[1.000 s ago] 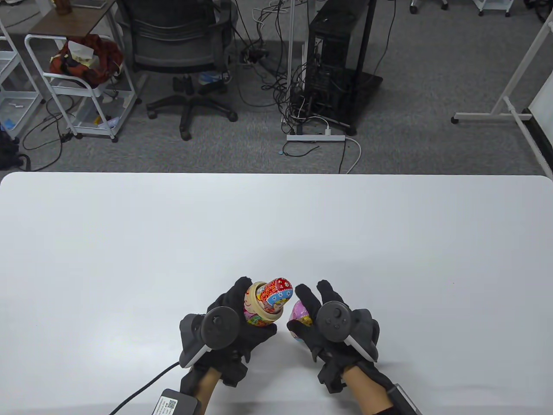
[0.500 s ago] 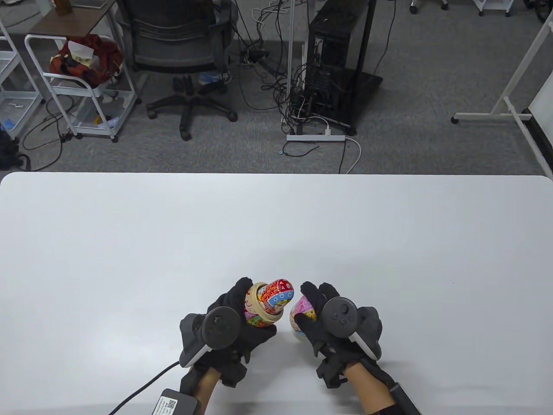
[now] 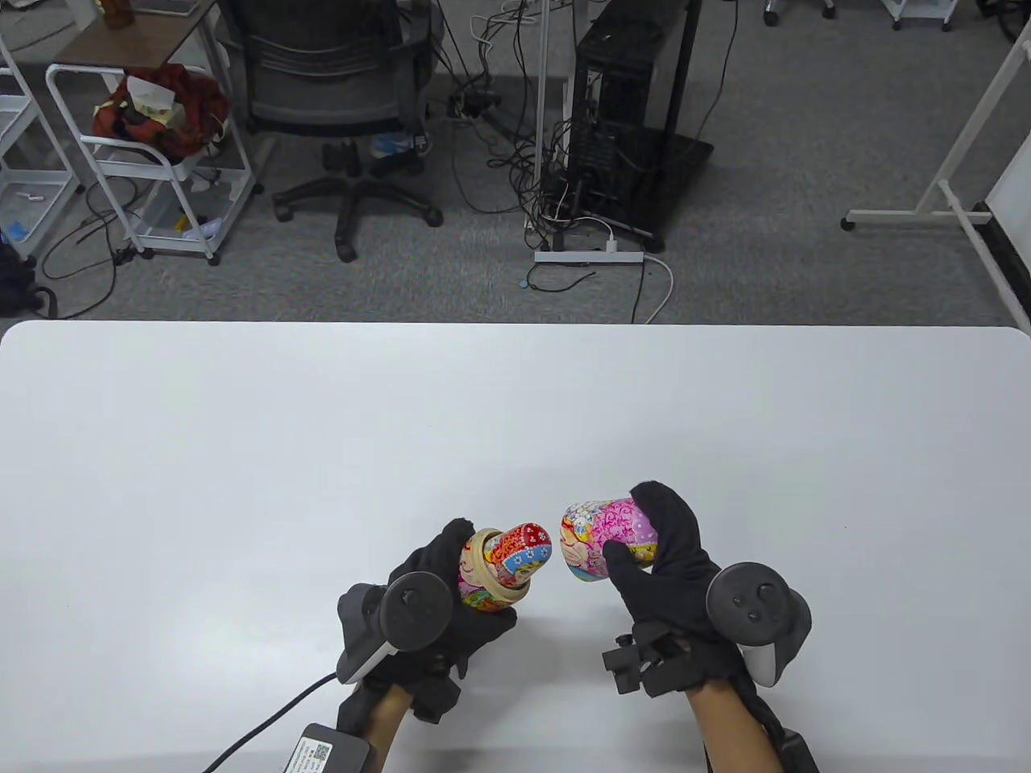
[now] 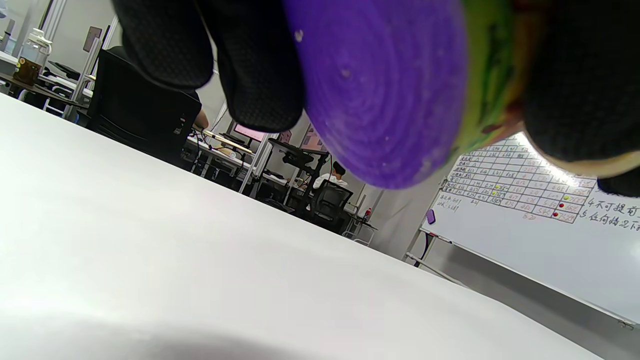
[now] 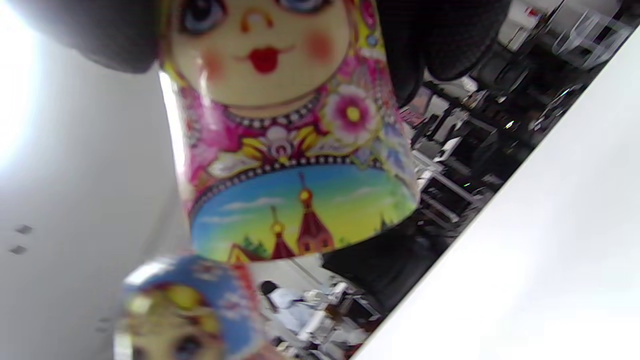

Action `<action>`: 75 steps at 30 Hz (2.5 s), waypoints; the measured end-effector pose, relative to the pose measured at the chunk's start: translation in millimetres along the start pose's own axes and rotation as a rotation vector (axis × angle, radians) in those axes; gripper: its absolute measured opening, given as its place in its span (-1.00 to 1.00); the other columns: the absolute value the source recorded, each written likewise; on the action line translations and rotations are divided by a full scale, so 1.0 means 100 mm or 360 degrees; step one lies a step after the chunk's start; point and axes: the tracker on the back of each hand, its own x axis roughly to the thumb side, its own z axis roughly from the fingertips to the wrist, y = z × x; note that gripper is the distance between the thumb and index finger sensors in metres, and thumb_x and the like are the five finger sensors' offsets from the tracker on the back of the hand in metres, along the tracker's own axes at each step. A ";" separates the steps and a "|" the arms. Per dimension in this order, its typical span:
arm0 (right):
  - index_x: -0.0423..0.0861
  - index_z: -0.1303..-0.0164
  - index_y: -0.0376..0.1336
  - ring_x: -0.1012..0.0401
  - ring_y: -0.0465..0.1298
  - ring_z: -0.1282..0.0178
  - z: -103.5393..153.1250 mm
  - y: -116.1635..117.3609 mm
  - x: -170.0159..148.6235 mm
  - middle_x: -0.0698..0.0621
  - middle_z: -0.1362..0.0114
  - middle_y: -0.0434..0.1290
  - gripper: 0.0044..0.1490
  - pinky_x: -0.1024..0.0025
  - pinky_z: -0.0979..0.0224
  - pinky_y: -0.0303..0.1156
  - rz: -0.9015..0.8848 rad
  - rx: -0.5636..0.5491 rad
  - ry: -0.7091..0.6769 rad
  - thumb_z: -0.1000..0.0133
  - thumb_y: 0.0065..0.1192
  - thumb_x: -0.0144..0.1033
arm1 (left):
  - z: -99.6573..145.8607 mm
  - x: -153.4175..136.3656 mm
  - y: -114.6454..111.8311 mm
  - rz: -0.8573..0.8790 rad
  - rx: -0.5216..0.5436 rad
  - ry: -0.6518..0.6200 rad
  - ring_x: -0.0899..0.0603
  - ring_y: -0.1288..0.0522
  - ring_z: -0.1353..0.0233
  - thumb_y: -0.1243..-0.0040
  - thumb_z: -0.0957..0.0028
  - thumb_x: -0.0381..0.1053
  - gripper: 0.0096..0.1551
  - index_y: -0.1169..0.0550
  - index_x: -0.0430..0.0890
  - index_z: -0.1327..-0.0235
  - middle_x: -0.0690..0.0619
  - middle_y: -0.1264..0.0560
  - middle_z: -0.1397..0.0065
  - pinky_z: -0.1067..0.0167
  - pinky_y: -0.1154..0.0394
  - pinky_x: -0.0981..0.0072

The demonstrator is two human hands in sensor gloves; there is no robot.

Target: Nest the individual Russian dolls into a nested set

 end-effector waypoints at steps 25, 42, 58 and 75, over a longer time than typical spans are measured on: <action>0.18 -0.50 -0.10 -0.09 0.48 -0.42 0.07 0.33 0.07 -0.18 -0.60 0.11 -0.06 -0.05 -0.41 0.41 0.0013 0.0305 -0.0103 -0.02 0.20 0.28 | 0.00 0.19 -0.06 -0.0048 -0.0115 -0.0190 -0.13 -0.50 -0.44 -0.40 0.34 0.60 0.45 0.05 -0.06 -0.55 -0.03 -0.30 -0.58 -0.42 -0.40 -0.18; 0.13 -0.50 -0.10 -0.10 0.51 -0.37 0.11 0.41 0.10 -0.22 -0.57 0.12 -0.05 -0.03 -0.36 0.44 0.0083 0.0294 -0.0082 -0.03 0.19 0.28 | 0.01 0.22 -0.06 -0.0125 -0.0098 -0.0212 -0.17 -0.53 -0.38 -0.41 0.34 0.59 0.44 0.02 -0.09 -0.55 -0.09 -0.34 -0.55 -0.39 -0.41 -0.21; -0.01 -0.48 -0.16 -0.16 0.57 -0.23 0.16 0.53 0.13 -0.36 -0.49 0.11 -0.04 -0.06 -0.22 0.53 0.0168 0.0246 0.0092 -0.07 0.10 0.27 | 0.05 0.31 -0.06 -0.0143 -0.0106 -0.0087 -0.24 -0.62 -0.21 -0.45 0.40 0.59 0.48 -0.07 -0.20 -0.54 -0.20 -0.43 -0.45 -0.31 -0.46 -0.24; 0.28 -0.49 -0.31 -0.10 0.30 -0.56 -0.63 1.02 0.12 -0.04 -0.68 -0.17 0.06 -0.10 -0.60 0.24 0.0795 0.0380 0.0251 -0.06 0.29 0.19 | -0.13 -0.17 -0.19 -0.0227 -0.0428 0.0172 -0.41 -0.03 -0.65 -0.14 0.15 0.56 0.37 0.22 -0.10 -0.58 -0.21 0.10 -0.70 -0.44 -0.01 -0.49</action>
